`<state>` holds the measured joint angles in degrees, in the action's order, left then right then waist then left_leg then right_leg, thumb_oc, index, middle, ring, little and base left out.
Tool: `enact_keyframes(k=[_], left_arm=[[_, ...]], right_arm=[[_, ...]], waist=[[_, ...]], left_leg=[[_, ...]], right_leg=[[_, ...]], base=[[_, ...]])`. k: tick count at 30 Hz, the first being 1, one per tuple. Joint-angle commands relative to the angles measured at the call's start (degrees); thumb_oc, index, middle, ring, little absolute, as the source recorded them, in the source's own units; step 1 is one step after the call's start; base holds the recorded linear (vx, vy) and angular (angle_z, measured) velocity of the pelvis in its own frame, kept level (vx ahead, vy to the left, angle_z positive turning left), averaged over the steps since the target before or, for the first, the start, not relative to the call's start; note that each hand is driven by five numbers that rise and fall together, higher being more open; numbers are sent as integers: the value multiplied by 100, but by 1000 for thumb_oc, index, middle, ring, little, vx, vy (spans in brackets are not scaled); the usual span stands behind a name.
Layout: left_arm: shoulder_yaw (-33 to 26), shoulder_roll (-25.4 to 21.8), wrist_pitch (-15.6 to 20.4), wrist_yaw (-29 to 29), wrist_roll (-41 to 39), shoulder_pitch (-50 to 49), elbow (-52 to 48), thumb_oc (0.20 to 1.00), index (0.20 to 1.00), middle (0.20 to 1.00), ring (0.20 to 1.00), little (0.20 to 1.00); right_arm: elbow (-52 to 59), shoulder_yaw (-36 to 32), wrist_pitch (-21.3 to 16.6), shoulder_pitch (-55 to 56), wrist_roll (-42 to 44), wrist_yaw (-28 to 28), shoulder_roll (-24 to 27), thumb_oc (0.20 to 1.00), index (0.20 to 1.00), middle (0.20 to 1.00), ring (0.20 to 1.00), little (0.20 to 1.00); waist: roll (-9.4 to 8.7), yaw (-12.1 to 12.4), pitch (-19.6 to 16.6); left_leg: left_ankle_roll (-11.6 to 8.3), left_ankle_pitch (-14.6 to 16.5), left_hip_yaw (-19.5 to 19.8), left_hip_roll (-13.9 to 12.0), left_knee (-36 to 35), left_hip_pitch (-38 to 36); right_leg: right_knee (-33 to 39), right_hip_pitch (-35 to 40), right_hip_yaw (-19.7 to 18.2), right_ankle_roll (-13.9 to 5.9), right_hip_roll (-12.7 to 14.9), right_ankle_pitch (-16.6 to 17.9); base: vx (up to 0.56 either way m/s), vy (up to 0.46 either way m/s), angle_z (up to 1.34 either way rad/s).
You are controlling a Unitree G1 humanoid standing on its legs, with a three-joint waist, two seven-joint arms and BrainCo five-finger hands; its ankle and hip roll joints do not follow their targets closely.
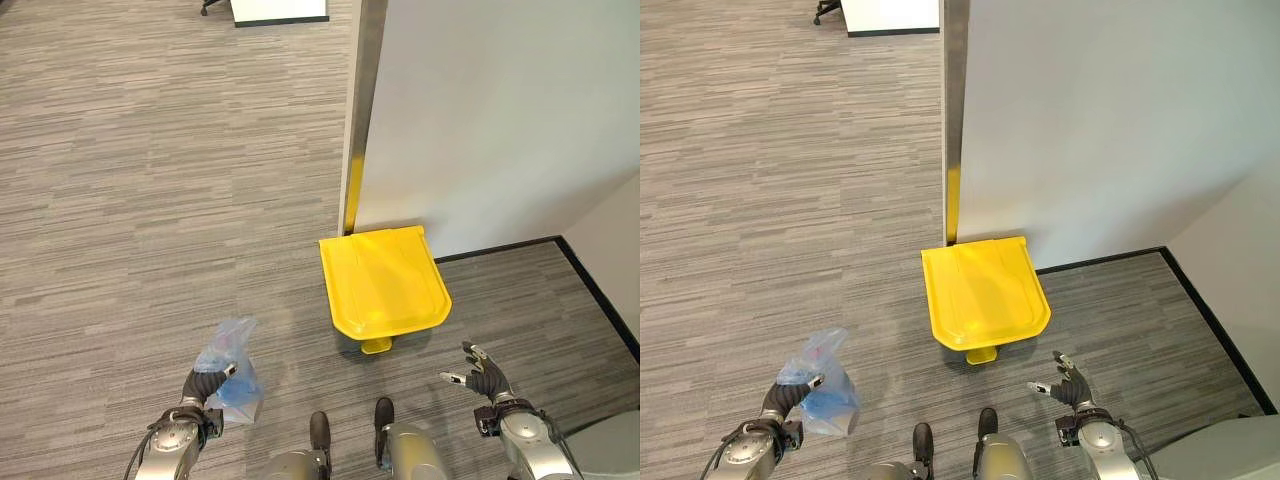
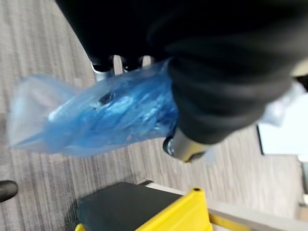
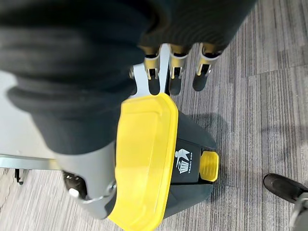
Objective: Gather garbage on tea table into small bin, then transfer packed bag to large trash can.
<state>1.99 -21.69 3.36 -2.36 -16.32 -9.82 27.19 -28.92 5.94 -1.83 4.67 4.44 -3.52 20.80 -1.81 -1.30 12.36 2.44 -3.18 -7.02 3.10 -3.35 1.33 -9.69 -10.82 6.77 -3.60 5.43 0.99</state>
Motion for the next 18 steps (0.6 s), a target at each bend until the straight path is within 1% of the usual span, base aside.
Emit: enact_keyframes(k=[1,8,12,15,17,18], left_arm=[[-204,-127,299,19,78,100,-317,200,200,200,200,200],[-280,-82,279,-4,49,-4,-344,200,200,200,200,200],[-297,-98,272,-26,47,10,-325,200,200,200,200,200],[-285,-148,267,-56,35,60,-311,200,200,200,200,200],[-287,-180,268,-75,33,90,-332,200,200,200,200,200],[-295,-221,258,-59,30,99,-368,200,200,200,200,200]], right_arm=[[21,-137,-86,-58,-5,-86,193,1000,1000,1000,1000,1000],[-78,-237,-81,42,69,-101,182,1000,1000,1000,1000,1000],[-94,-227,-71,12,54,-90,188,1000,1000,1000,1000,1000],[-52,-167,-68,-88,52,-106,165,1000,1000,1000,1000,1000],[-24,-141,-76,-141,54,-119,153,1000,1000,1000,1000,1000],[30,-134,-84,-178,69,-110,124,1000,1000,1000,1000,1000]], waist=[[-185,-31,-289],[-194,-21,-352],[-230,5,-355],[-296,63,-293],[-321,98,-242],[-288,98,-172]], left_leg=[[-188,938,40,-44,644,-94],[-200,995,106,-45,614,-212],[-182,1032,128,-24,634,-196],[-139,1121,163,12,830,-25],[-109,1153,170,42,941,91],[-34,1201,201,73,958,114]], right_leg=[[609,718,13,-272,31,-291],[702,955,-5,-241,5,-387],[689,943,-9,-264,20,-384],[617,831,-92,-316,48,-350],[475,683,-134,-372,63,-317],[30,441,-208,-435,85,-314]], base=[[69,-49,-2],[54,-2,-1],[28,41,-1],[-10,59,-5],[-37,95,-18],[-26,148,-16]])
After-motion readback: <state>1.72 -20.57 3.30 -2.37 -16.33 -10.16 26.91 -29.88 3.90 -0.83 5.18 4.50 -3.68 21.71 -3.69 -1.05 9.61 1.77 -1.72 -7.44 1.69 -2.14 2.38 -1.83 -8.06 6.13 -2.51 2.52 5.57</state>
